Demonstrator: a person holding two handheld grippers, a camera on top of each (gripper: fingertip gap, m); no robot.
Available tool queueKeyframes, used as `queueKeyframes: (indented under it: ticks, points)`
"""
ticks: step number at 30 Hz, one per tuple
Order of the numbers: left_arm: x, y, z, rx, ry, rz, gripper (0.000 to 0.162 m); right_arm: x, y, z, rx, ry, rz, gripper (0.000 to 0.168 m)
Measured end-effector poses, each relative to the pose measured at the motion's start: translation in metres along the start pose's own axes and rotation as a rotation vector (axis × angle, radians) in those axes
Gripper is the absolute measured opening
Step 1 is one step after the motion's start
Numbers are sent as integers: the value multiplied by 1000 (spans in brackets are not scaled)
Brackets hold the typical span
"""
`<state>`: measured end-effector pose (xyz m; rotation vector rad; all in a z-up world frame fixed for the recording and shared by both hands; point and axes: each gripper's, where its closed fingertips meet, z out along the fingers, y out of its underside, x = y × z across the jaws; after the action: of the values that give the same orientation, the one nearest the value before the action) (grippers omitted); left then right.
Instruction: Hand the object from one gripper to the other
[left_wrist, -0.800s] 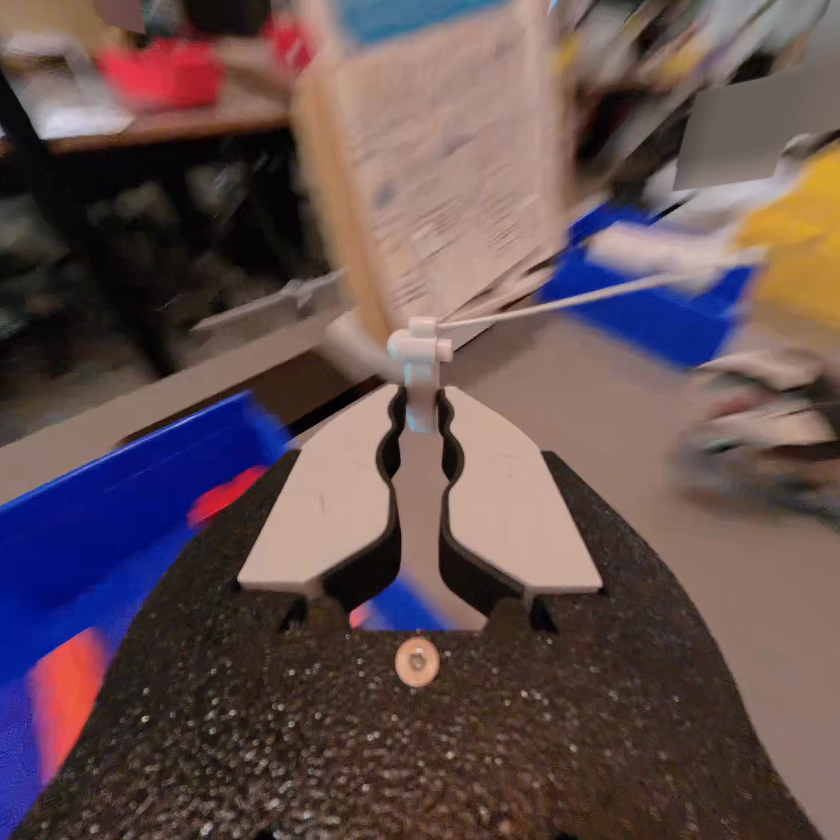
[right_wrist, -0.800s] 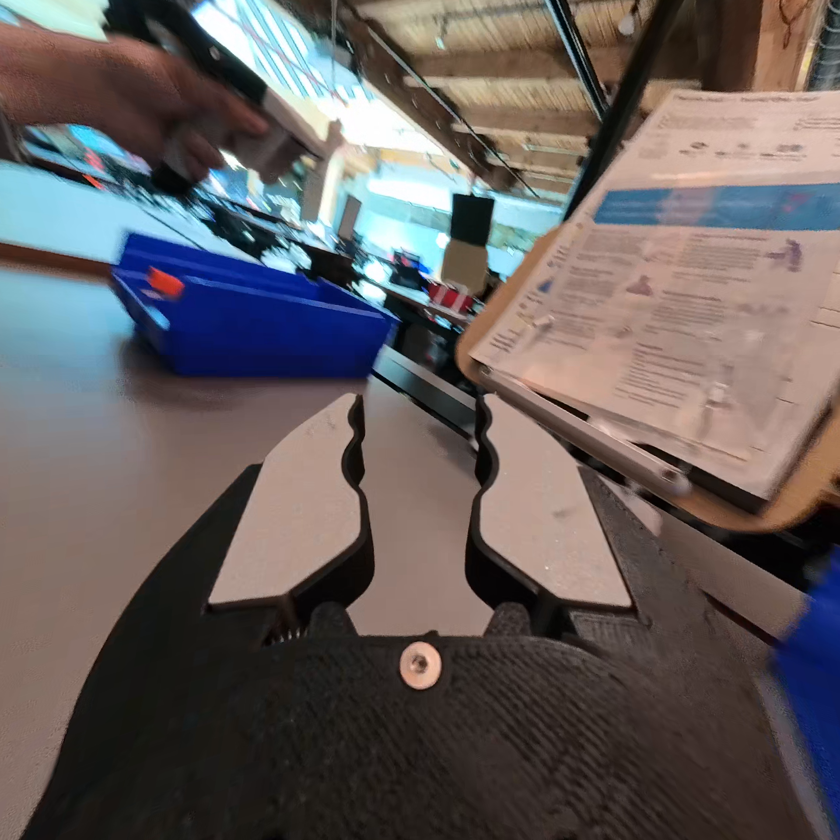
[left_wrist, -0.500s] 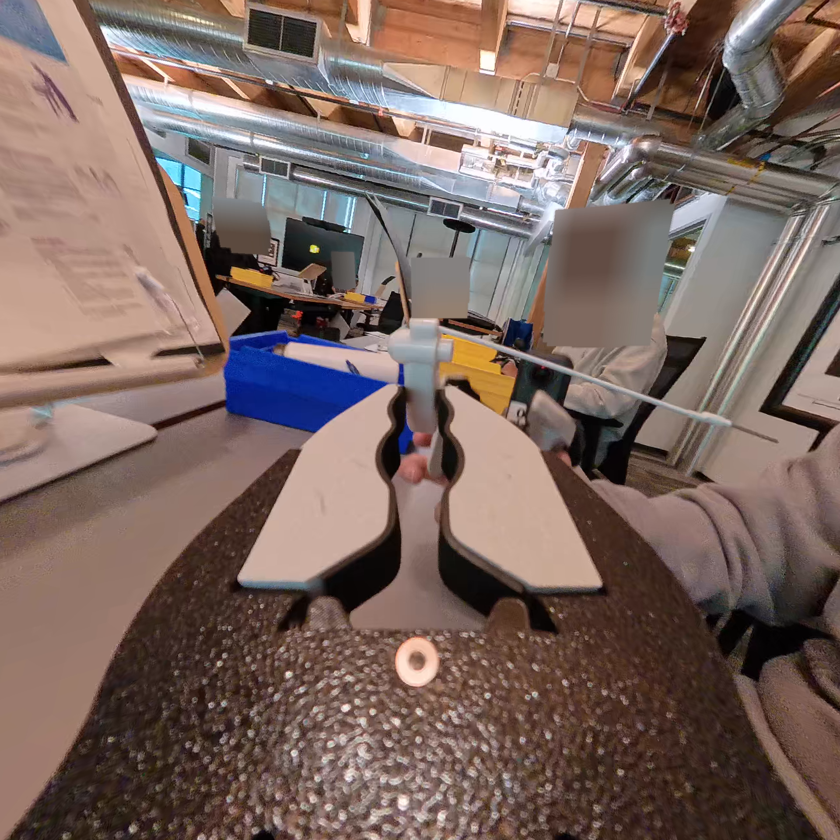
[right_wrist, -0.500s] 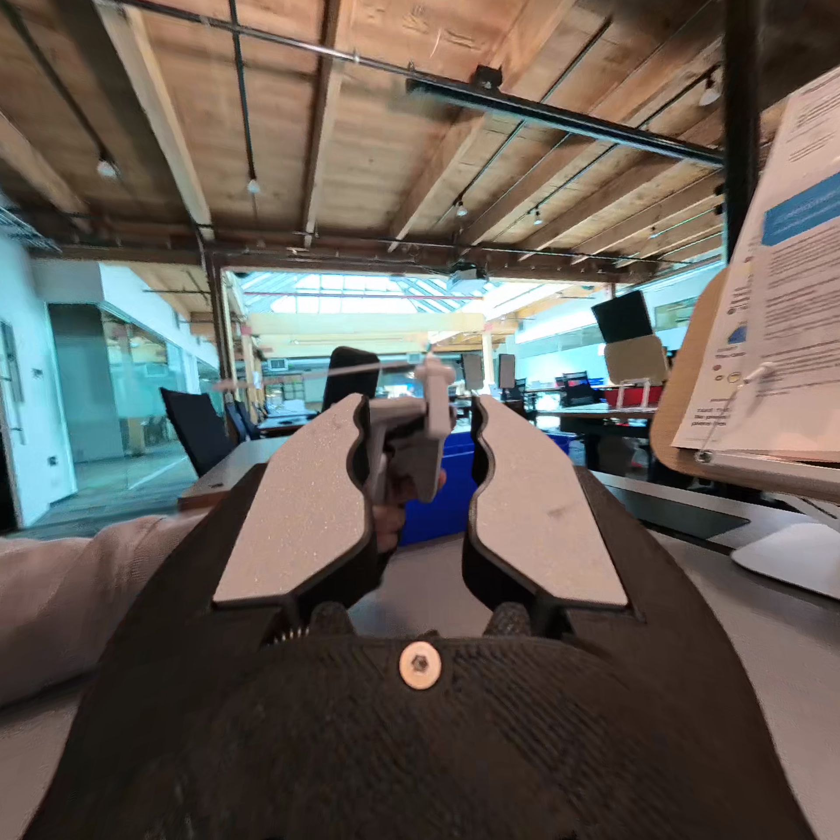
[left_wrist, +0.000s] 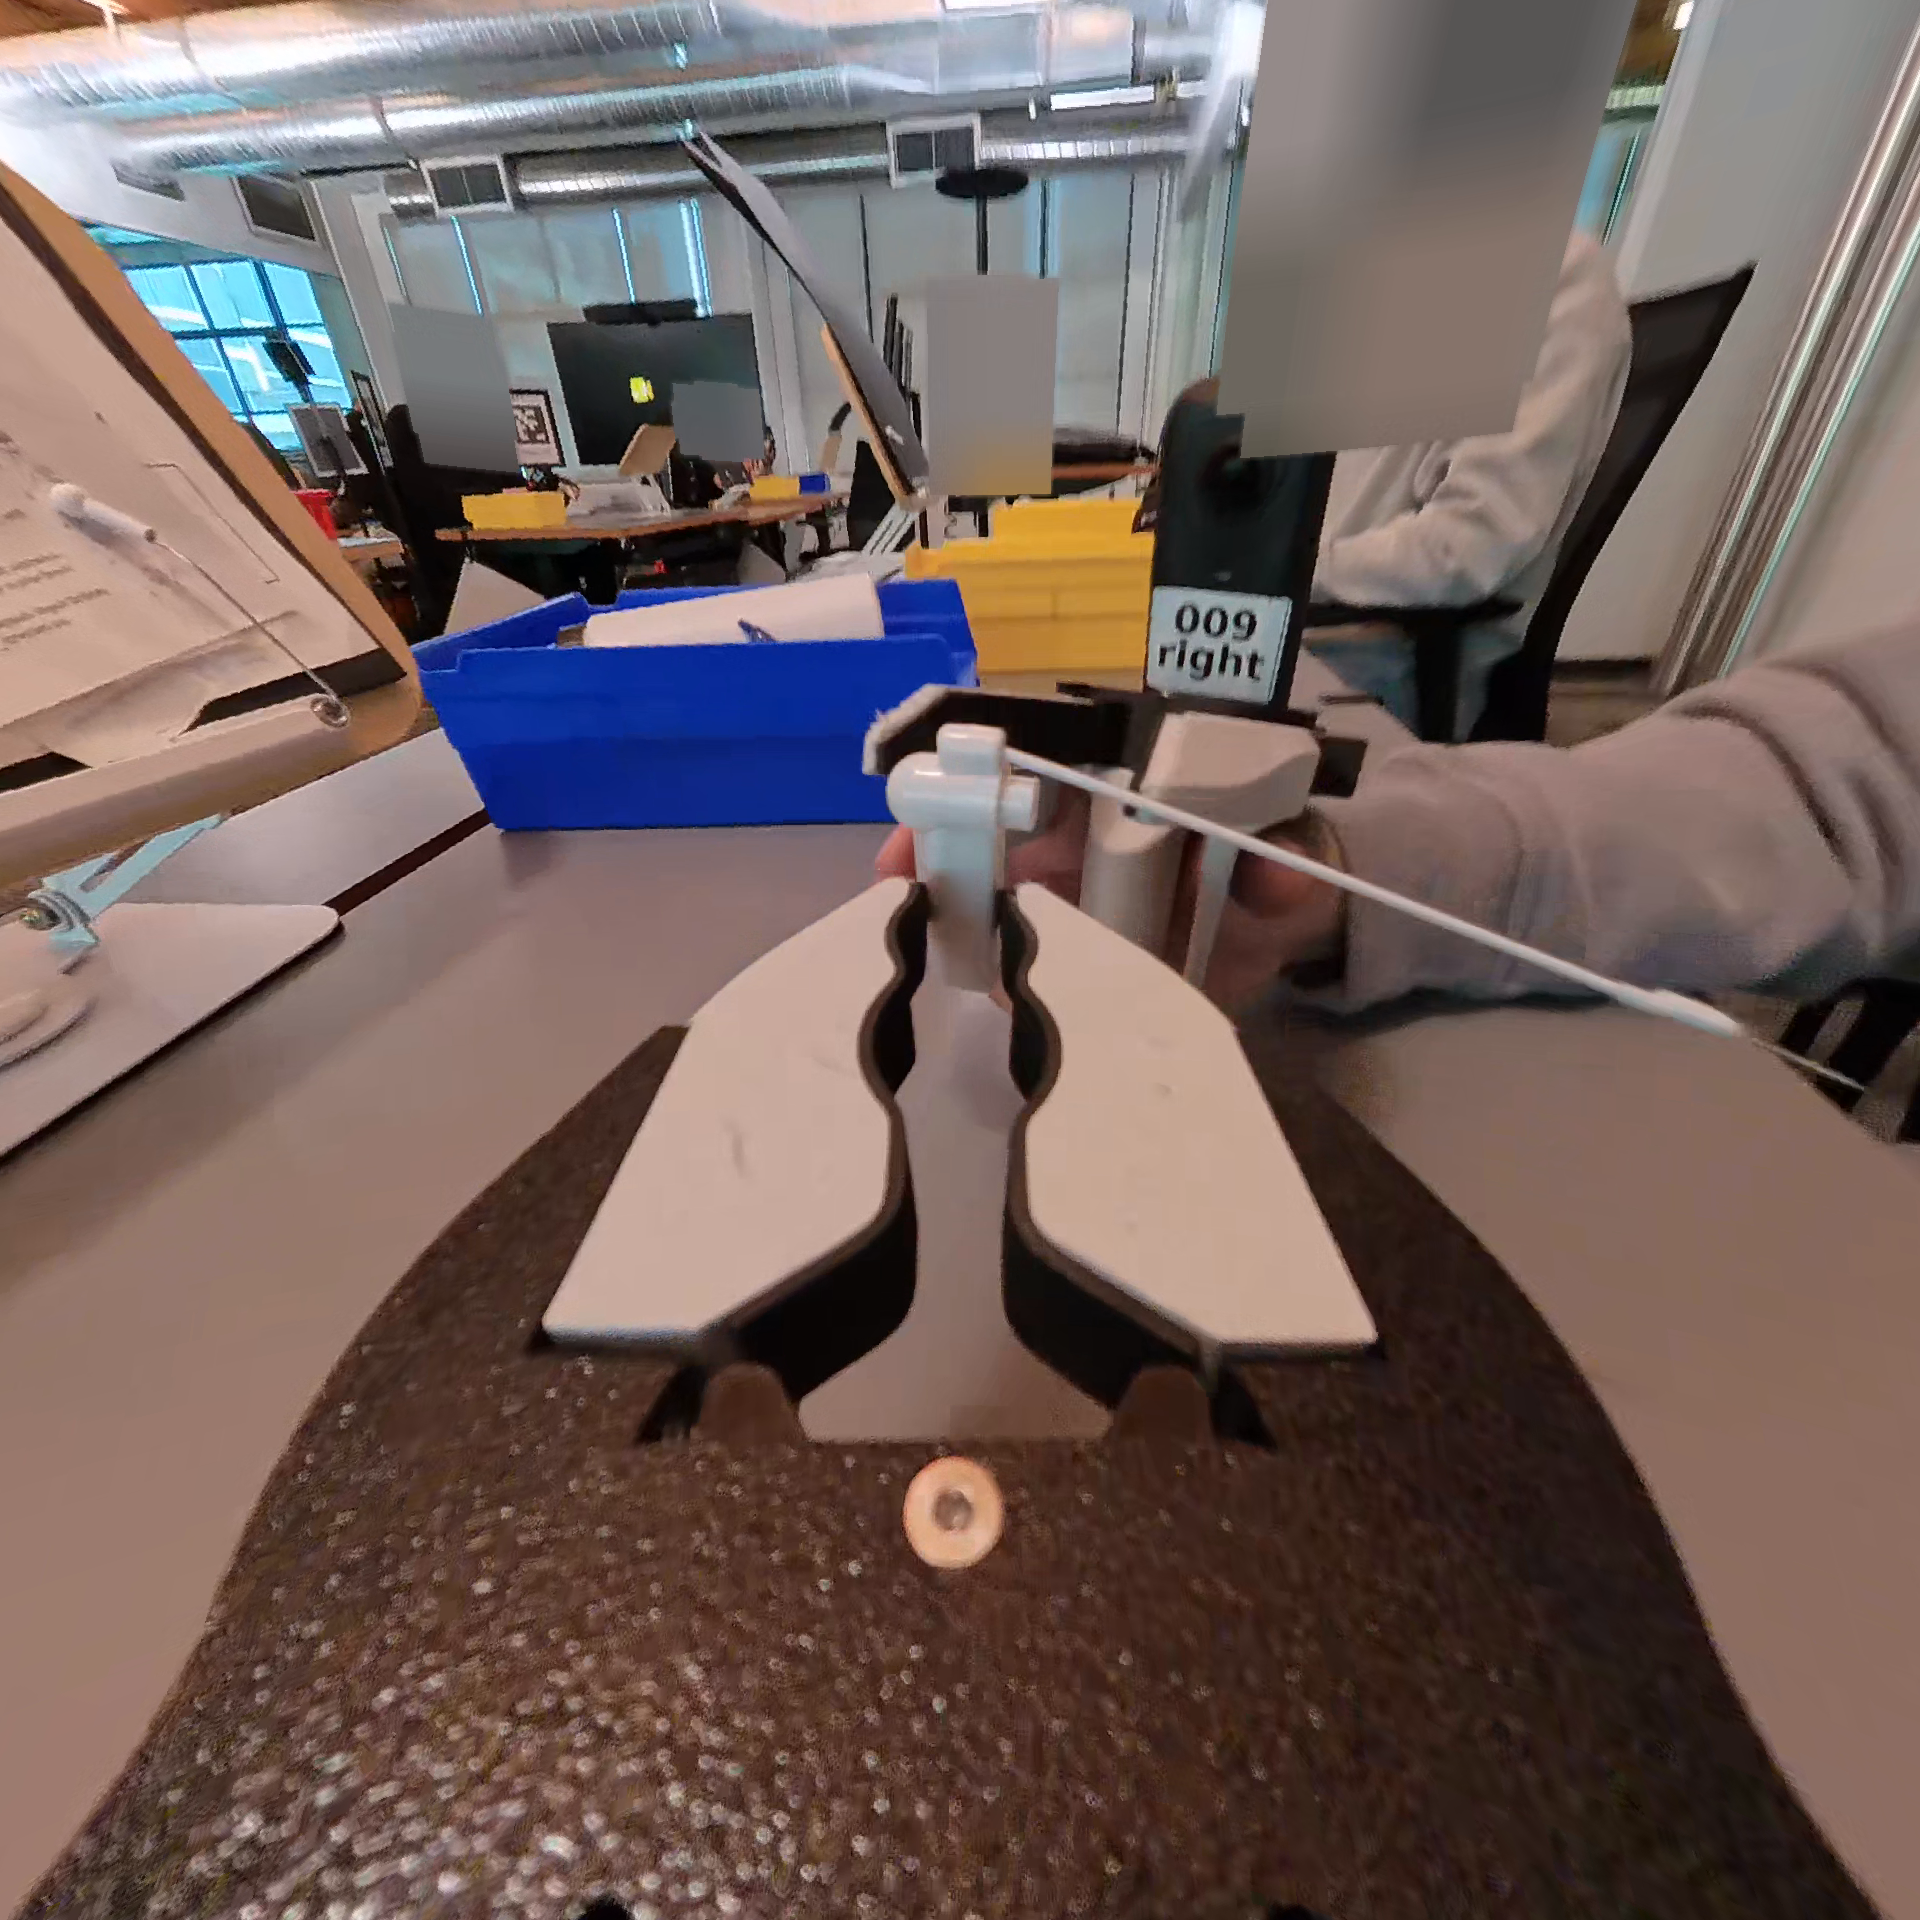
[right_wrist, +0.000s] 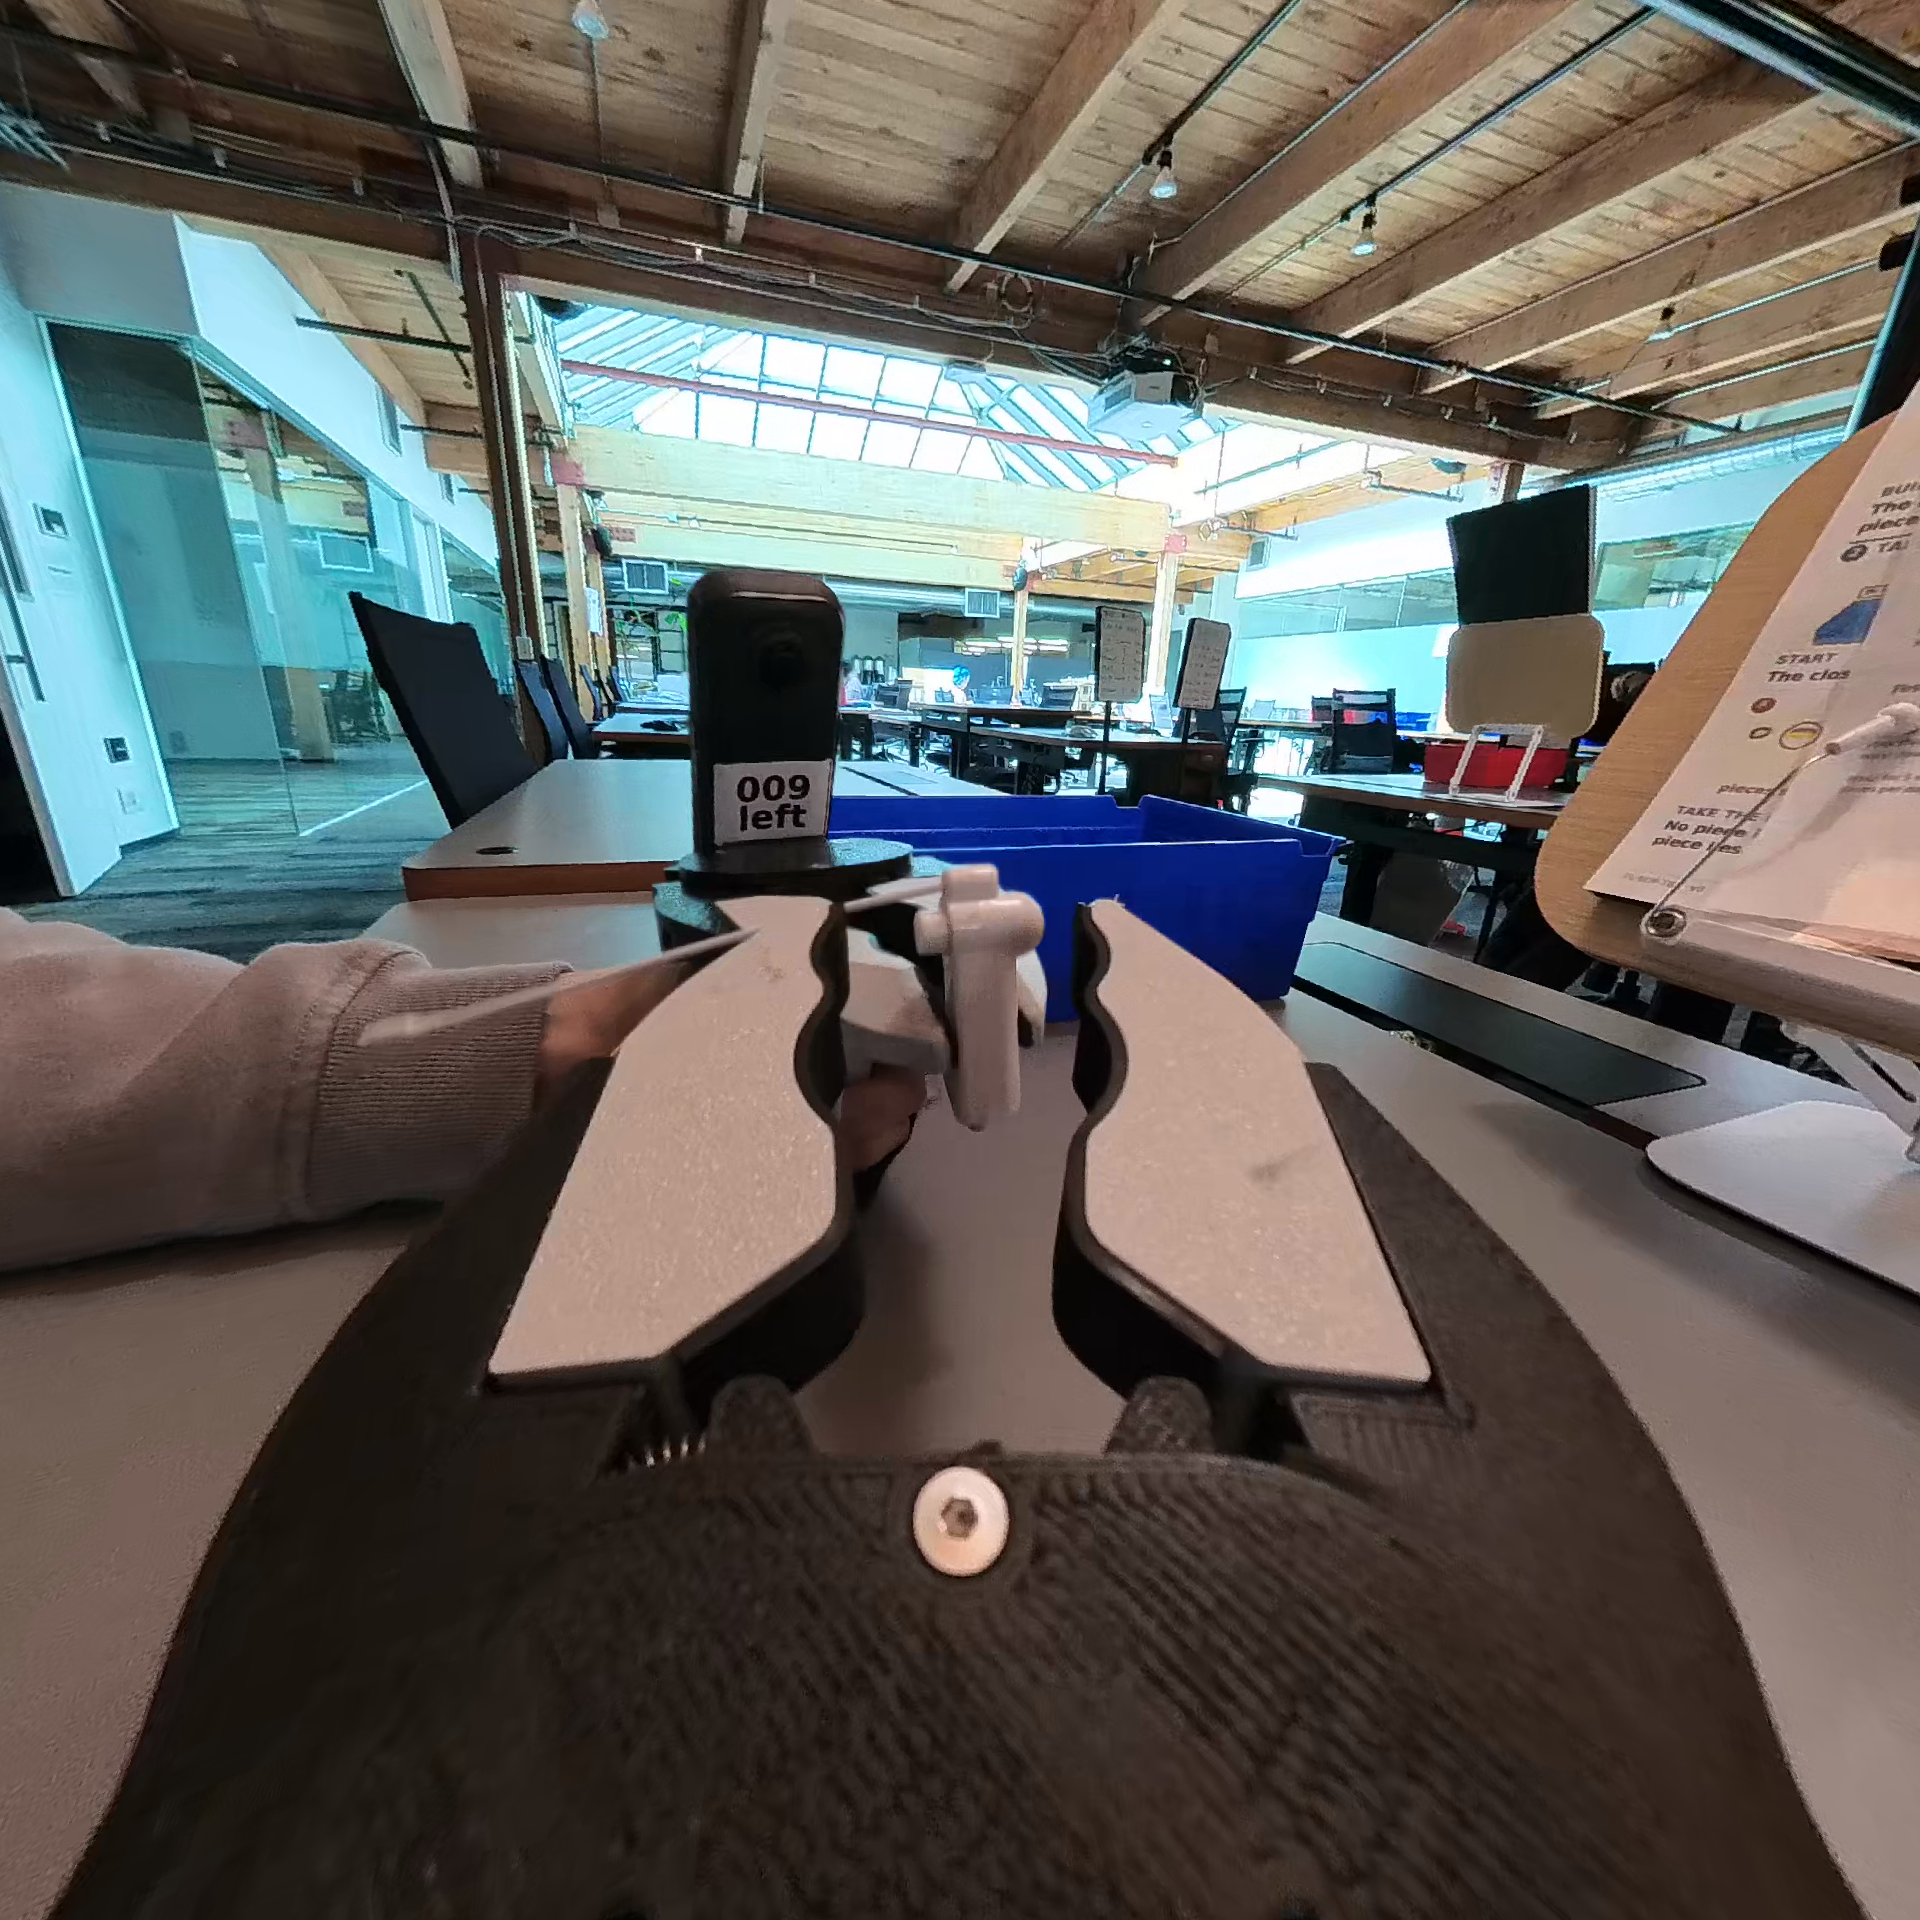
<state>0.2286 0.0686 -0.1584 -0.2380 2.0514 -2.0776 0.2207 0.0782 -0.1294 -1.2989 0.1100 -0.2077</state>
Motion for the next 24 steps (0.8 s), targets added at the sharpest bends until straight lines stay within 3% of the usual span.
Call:
queueKeyframes:
  ticks: [5,12,17,20,24]
  points:
    - [1,3,3,-15,-2,25,13,-1,6,-1,-42,-15,-37,33]
    - [5,3,5,-34,6,54,13,-1,8,-2,-58,-20,-74,41]
    - [3,-21,-3,131,31,-68,13,-2,10,-6,-87,-53,-63,42]
    - [-1,-33,-11,226,40,-139,13,-2,8,-6,-77,-45,-91,34]
    - [-6,-35,-12,252,40,-234,13,10,-1,-7,-45,131,-337,31]
